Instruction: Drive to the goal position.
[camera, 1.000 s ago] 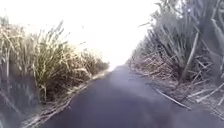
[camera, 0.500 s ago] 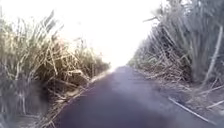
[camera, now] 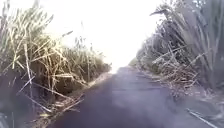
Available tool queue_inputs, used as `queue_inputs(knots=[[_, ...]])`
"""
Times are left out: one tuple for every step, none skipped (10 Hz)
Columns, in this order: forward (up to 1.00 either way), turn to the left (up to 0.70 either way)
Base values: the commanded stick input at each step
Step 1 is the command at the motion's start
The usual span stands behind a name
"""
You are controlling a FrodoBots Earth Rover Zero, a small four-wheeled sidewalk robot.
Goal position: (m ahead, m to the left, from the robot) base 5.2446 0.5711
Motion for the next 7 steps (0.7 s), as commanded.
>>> queue_inputs(knots=[[0.85,-0.06],[0.85,0.00],[0.85,0.00],[0.85,0.00],[0.85,0.00],[0.85,0.00],[0.85,0.00]])
